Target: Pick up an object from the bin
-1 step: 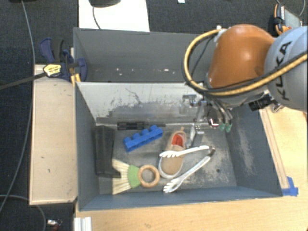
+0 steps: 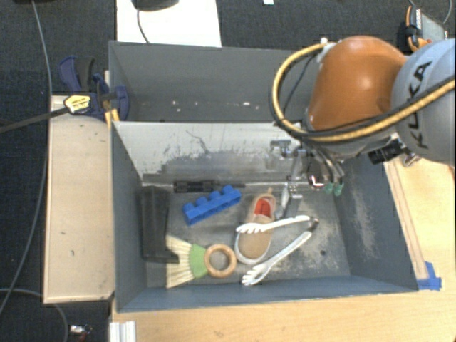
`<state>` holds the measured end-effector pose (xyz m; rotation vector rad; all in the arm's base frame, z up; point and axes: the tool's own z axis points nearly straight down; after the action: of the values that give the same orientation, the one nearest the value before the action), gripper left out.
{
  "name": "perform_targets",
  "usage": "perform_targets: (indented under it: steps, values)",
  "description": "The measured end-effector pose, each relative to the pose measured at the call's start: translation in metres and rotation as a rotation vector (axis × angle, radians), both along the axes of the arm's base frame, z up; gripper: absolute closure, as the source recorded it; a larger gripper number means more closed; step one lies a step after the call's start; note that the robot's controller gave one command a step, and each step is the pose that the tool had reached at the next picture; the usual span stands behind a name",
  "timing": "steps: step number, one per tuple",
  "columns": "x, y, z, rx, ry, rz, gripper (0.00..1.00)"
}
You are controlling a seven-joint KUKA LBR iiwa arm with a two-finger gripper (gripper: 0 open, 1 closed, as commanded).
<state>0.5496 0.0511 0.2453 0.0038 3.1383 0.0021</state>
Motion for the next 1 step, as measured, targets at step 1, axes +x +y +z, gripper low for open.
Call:
perform_targets:
  steps: [1]
  values:
    - [-0.0342,-0.0053,-0.0944,0.002,-0.005,-0.090,0.00]
